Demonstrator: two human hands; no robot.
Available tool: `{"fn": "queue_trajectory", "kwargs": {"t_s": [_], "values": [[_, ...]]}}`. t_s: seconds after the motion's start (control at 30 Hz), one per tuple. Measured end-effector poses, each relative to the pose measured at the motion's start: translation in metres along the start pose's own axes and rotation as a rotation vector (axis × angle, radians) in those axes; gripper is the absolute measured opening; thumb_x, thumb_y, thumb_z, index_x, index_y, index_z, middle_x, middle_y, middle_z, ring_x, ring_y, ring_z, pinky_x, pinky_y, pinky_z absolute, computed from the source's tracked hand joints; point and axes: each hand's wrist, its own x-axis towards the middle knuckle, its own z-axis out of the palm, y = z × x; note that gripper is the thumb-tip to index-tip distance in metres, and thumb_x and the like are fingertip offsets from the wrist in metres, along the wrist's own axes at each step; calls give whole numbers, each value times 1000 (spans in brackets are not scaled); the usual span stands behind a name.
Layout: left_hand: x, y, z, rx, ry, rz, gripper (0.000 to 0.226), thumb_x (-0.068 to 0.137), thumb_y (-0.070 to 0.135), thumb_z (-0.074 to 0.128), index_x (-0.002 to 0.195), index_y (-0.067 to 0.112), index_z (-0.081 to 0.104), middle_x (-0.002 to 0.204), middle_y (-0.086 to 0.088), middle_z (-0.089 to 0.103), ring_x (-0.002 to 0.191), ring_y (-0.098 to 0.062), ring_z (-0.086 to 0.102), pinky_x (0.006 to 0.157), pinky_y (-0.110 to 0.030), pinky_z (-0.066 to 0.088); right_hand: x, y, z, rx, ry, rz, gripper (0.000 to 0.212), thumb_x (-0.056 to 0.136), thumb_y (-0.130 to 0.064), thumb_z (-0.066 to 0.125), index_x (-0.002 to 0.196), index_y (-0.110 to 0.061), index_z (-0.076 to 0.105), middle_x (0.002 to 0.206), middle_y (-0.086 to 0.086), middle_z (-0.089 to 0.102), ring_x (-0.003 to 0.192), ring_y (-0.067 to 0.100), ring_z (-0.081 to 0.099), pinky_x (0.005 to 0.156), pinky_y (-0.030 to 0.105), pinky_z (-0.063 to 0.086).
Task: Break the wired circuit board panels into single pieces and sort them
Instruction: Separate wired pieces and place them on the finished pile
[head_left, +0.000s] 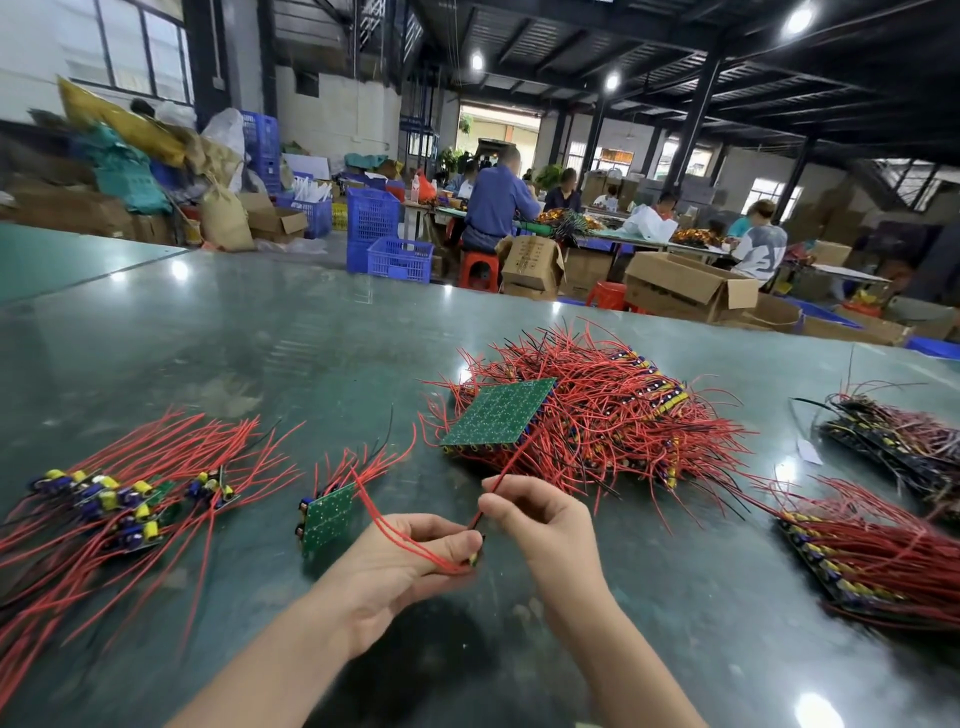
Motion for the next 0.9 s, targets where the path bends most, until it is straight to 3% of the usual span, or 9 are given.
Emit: {"fn": "queue_trajectory", "kwargs": {"t_s": [0.13, 0.27, 0.47, 0.57, 0.7, 0.83, 0.9], "values": [[-1, 1, -1, 24, -35, -12, 11, 58, 7, 75, 67, 1, 72, 69, -12, 66, 60, -15, 66, 60, -24, 57, 3, -2, -5, 43, -22, 25, 29, 77, 3, 70, 58, -19, 67, 73, -9, 71, 68, -1, 60, 67, 11, 46], [-4, -1, -1, 97, -54, -32, 16, 60, 3, 75, 74, -4, 69, 69, -12, 67, 59, -17, 66, 58, -25, 57, 11, -4, -21, 155, 64, 84, 14, 82, -4, 68, 72, -13, 73, 64, -7, 65, 59, 2, 53, 59, 12, 45], [-3, -5, 0, 209, -35, 22, 10, 69, 0, 75, 75, -3, 67, 68, -13, 65, 58, -16, 64, 58, -24, 56, 16, -7, -37, 123, 15, 159, 11, 83, -14, 68, 76, -17, 76, 72, -3, 69, 68, 9, 55, 71, 24, 46], [4, -4, -3, 33, 64, 65, 8, 70, 6, 71, 74, 2, 66, 70, -12, 65, 57, -12, 64, 58, -21, 56, 15, -10, -27, 66, -26, 188, 16, 92, -19, 56, 93, -16, 71, 79, -5, 74, 59, 4, 56, 62, 18, 46], [12, 1, -6, -169, 170, 136, 13, 63, 12, 68, 72, 13, 59, 58, 4, 62, 46, -3, 52, 45, -15, 38, 1, -4, 0, -3, -213, 270, 29, 98, -26, 46, 82, -15, 69, 71, -4, 69, 52, 5, 55, 55, 16, 45], [9, 0, -3, -182, 161, 145, 3, 65, 13, 67, 67, 15, 65, 56, 5, 64, 45, -2, 55, 48, -17, 39, -7, -1, 8, -100, -298, 196, 17, 91, -25, 61, 77, -20, 70, 70, -7, 69, 56, 4, 57, 59, 18, 47], [9, 0, -2, -182, 134, 127, 12, 68, 13, 67, 58, 18, 70, 59, 4, 65, 47, -3, 56, 53, -22, 36, -8, 1, 8, -145, -256, 165, 6, 83, -24, 72, 78, -22, 68, 67, -8, 67, 58, 5, 57, 60, 19, 46]]}}
